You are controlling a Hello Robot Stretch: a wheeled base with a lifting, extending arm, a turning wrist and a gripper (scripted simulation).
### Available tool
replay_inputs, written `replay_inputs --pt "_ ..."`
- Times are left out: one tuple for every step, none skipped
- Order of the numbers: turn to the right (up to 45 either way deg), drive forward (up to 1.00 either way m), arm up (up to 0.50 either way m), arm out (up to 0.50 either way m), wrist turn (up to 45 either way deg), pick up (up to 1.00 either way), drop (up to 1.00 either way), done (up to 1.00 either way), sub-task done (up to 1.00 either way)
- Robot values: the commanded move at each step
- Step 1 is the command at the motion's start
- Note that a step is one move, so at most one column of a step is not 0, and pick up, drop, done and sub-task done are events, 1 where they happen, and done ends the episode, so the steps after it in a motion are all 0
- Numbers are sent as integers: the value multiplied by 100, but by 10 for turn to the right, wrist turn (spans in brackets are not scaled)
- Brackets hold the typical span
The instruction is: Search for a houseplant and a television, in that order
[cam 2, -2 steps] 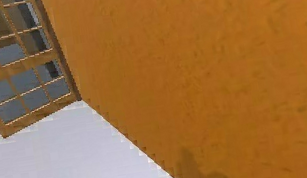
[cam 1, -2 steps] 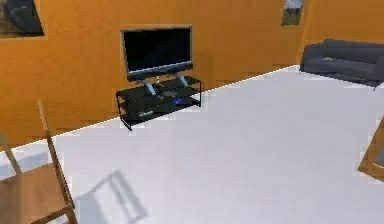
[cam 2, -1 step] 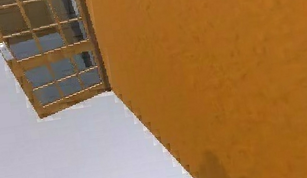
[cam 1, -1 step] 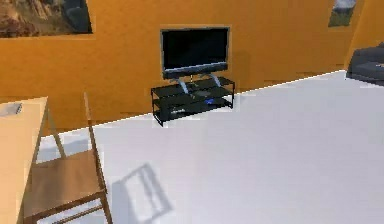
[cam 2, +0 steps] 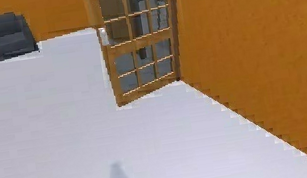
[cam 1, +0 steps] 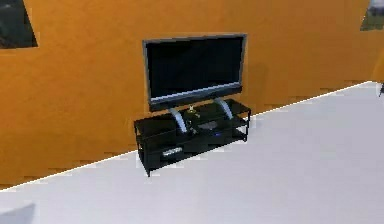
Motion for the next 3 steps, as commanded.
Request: replay_inputs --pt "-150 0 0 0 0 0 0 0 0" --pt "0 80 0 0 0 0 0 0 0" --pt "270 0 0 0 0 0 0 0 0"
